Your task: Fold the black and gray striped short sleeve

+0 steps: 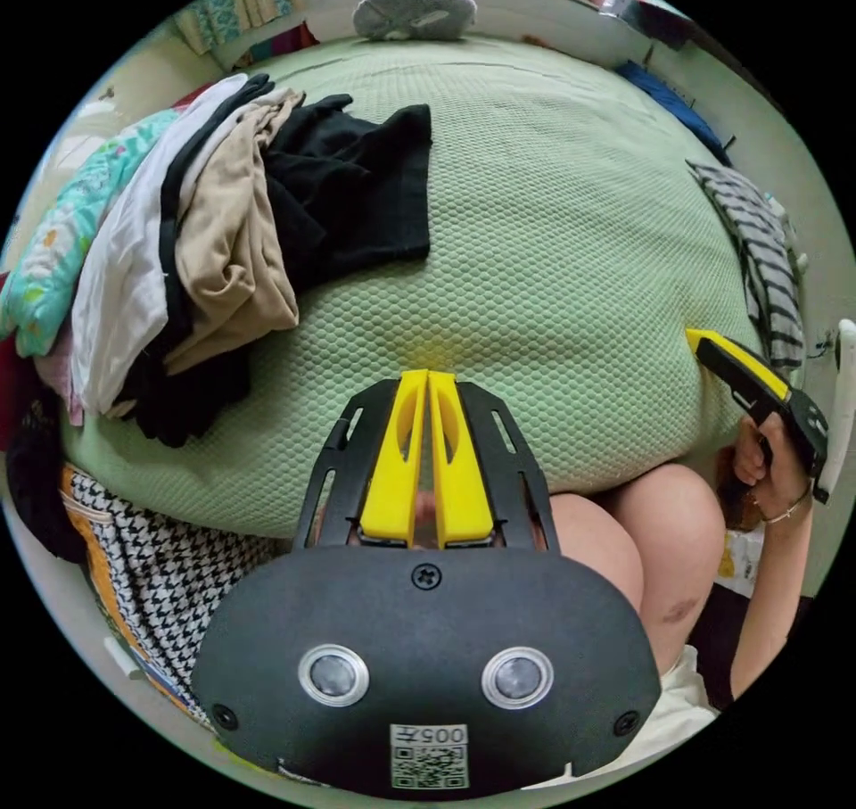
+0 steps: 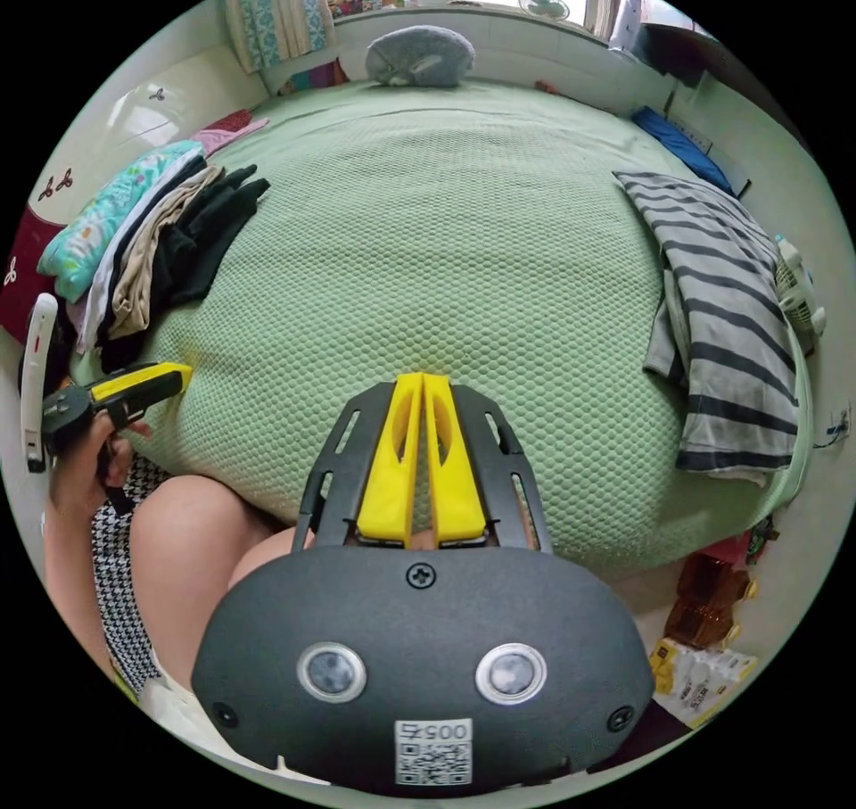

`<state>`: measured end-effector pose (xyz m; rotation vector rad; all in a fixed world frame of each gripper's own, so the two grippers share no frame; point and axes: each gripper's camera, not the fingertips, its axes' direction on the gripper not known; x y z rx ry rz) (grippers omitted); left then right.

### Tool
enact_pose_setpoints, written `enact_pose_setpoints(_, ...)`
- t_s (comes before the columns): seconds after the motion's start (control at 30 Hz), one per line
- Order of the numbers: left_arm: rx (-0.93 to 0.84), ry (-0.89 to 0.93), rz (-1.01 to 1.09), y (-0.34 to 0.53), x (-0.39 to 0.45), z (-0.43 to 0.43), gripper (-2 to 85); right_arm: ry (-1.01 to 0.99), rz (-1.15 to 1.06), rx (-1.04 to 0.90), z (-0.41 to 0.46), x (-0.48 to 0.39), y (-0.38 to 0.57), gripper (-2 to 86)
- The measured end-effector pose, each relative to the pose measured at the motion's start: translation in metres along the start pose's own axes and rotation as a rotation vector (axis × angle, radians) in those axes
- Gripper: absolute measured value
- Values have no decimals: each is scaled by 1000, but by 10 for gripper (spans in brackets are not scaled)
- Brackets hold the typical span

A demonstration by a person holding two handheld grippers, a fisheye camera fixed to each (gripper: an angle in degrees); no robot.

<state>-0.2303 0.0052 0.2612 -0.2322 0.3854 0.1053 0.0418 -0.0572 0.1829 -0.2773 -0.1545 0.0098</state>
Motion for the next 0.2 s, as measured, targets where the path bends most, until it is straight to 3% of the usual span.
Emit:
enact_pose_setpoints(0.1, 13, 87, -32, 11, -26, -13, -1, 28, -16, -55, -8, -12, -8, -12)
enact_pose_setpoints(0.2, 194, 129, -61, 34, -50, -61, 4, -61, 23, 54, -42, -23, -14, -10)
